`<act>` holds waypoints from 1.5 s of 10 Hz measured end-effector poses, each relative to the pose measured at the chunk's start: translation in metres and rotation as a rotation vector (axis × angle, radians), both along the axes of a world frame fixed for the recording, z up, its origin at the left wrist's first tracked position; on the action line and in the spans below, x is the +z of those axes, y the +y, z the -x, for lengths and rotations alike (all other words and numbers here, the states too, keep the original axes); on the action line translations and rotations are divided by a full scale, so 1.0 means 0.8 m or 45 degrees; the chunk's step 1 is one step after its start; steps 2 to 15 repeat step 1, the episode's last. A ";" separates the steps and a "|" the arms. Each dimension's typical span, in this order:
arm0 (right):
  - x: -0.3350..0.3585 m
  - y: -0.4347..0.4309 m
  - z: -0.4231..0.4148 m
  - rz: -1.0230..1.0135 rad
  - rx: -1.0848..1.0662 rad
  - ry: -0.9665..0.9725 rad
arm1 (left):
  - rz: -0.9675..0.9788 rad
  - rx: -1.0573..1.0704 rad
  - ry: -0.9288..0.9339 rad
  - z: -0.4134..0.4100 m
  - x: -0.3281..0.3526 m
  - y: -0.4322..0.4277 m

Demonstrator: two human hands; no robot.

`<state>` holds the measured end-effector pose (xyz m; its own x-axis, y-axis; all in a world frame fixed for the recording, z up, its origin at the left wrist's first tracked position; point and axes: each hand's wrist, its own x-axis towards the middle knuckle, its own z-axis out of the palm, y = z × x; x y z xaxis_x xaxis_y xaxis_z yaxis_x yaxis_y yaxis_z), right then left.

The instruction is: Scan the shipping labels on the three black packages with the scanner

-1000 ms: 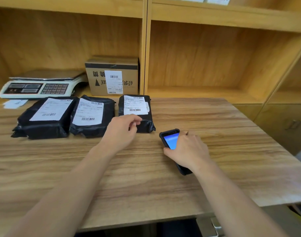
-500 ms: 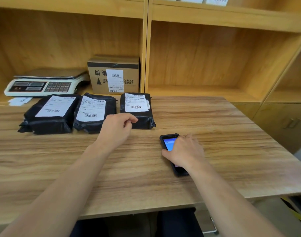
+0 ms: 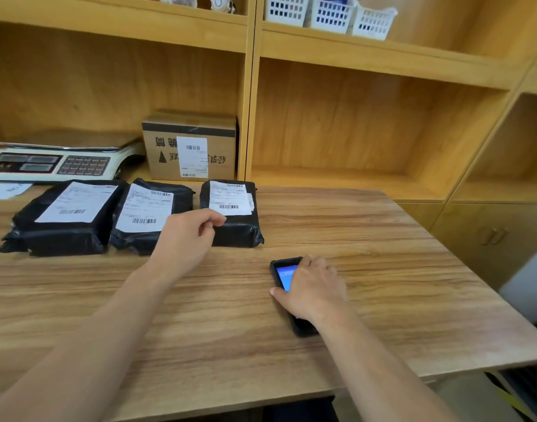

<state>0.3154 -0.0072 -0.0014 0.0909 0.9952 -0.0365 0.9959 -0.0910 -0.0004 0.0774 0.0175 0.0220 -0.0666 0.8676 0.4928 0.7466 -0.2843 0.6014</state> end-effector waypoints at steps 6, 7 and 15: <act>0.009 -0.002 0.005 -0.015 0.031 -0.004 | -0.032 0.005 -0.054 0.002 0.000 0.003; 0.009 -0.002 0.005 -0.015 0.031 -0.004 | -0.032 0.005 -0.054 0.002 0.000 0.003; 0.009 -0.002 0.005 -0.015 0.031 -0.004 | -0.032 0.005 -0.054 0.002 0.000 0.003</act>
